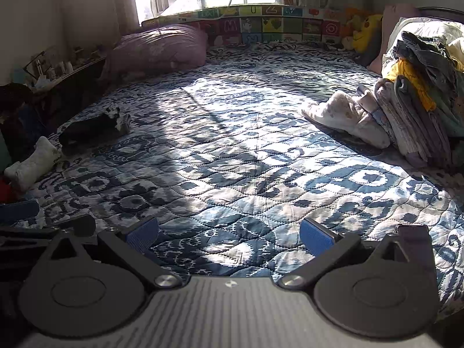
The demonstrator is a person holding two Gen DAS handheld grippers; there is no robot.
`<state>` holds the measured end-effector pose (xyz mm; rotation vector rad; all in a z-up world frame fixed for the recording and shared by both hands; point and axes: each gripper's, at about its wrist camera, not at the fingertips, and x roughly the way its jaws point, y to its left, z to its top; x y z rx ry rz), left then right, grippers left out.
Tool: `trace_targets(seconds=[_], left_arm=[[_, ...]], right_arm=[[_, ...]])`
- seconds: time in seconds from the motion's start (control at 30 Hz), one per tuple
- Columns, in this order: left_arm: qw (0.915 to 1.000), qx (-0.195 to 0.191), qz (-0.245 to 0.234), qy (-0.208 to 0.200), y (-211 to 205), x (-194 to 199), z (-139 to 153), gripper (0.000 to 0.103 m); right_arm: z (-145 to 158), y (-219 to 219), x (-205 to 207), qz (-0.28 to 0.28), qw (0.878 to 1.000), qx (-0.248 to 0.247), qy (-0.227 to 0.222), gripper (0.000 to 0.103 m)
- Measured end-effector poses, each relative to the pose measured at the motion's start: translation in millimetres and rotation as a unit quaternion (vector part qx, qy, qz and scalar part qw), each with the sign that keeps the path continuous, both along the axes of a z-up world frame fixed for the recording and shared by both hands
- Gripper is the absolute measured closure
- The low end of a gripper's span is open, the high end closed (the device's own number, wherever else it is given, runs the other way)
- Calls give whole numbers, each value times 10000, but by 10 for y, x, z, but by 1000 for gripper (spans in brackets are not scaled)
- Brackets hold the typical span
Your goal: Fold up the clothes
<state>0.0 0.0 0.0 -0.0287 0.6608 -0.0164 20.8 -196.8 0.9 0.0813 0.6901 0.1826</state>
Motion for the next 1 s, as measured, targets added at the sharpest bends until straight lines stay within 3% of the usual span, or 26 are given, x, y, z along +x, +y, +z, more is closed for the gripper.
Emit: trace_targets(seconds=[1.0], left_arm=[[9999,84,25,79,17,-11,-23,0]], right_arm=[[14,41,-41,26,10000,-42,-35,0]])
